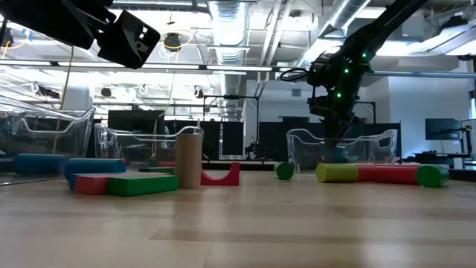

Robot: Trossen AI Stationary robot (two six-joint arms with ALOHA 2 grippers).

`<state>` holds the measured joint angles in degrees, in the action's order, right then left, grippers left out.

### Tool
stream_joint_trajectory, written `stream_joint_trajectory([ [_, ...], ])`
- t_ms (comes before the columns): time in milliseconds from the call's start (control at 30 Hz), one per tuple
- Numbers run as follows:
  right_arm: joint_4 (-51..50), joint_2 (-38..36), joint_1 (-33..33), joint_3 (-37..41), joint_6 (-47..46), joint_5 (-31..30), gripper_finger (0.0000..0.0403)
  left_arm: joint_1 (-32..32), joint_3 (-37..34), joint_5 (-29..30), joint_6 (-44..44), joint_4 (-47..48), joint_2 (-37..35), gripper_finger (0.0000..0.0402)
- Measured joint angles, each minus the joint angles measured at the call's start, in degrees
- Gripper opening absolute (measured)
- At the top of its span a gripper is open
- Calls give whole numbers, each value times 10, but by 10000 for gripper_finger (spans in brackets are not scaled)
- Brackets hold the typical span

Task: Sort blocks by size
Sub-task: Put the blue arch block into the top right transparent bin

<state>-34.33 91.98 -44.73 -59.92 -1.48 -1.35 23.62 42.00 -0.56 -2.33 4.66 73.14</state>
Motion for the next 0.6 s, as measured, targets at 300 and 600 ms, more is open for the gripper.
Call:
stream_joint_trajectory([
  [300,0,0,0,0,-1,1,66,0,0,24,1,-1,0,200],
  [600,1,0,5,0,-2,1,66,0,0,24,6,-1,0,200],
])
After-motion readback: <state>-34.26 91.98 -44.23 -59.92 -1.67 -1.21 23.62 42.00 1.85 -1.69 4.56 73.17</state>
